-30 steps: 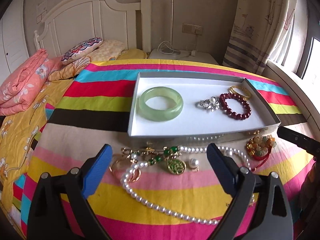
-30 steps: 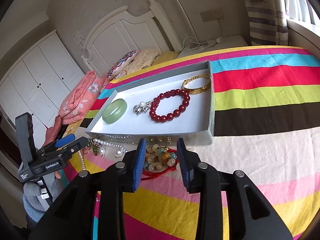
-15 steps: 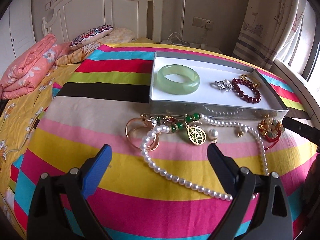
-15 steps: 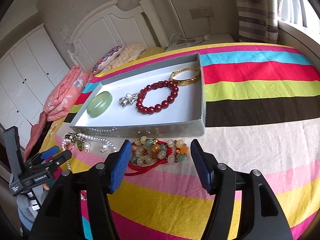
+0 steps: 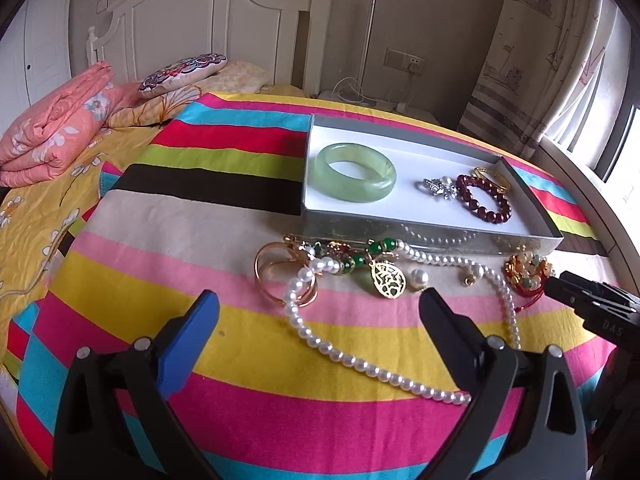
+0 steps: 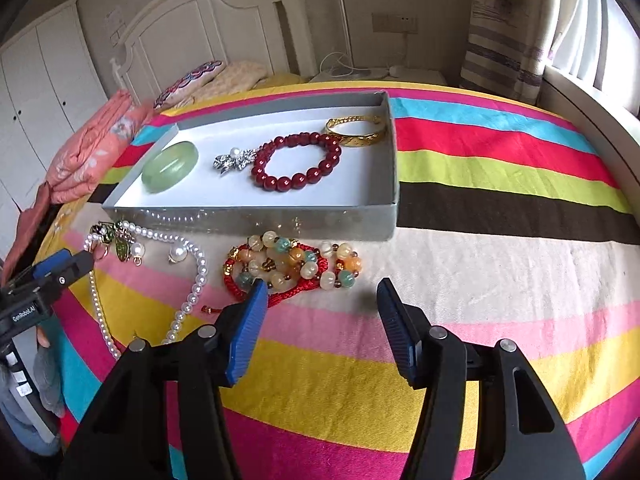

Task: Organize jewelry
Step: 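Move both tools back toward the remaining jewelry, then grasp the multicolour bead bracelet with the right tool while the left tool grasps the pearl necklace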

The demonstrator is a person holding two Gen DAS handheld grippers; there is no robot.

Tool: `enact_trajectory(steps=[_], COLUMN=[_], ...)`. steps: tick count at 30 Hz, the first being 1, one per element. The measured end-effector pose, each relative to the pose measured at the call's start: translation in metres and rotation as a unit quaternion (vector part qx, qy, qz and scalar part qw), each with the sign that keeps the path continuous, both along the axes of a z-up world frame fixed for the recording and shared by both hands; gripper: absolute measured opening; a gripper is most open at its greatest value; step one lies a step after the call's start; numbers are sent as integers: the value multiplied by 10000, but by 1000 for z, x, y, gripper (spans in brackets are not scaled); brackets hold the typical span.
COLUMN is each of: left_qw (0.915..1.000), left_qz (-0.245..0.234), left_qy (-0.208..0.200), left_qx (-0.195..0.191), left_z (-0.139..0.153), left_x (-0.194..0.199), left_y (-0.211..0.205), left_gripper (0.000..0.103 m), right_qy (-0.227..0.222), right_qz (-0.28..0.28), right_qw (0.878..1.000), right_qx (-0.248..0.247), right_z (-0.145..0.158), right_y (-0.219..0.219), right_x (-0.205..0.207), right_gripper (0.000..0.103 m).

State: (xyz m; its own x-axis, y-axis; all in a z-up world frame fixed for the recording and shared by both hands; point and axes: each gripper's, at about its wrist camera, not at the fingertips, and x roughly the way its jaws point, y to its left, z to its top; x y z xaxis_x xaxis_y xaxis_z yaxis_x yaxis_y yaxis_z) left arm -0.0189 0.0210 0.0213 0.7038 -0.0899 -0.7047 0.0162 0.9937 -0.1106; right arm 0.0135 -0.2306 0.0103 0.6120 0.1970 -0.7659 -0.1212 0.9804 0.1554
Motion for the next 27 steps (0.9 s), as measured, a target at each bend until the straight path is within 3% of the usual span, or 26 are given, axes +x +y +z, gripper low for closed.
enact_trajectory(steps=[3,10,14,20,27], left_qw=[10000,9998,9997,9997,9997], left_qz=[-25,-81,-92,-102,-121], left_qy=[-30,-58,-74,-74,-67], left_qx=[-66,-159,-198,-215,-200], left_z=[0,1,1,1,1], left_x=[-1,-3,-4,-4,-4], left_y=[0,2,3,3,2], left_gripper=[100,101,101,101,101], right_qy=[-162,-187,-204,-661,-1179], right_qz=[112,445,554,402,347], right_qw=[9997,9974,9969,9967,9852], right_qx=[-144,-540,-516,246,1192], right_z=[4,3,4,18,30], right_y=[9,26,25,-2,-32], right_x=[0,14,11,-17,-49], right_gripper=[44,40,12,10,10])
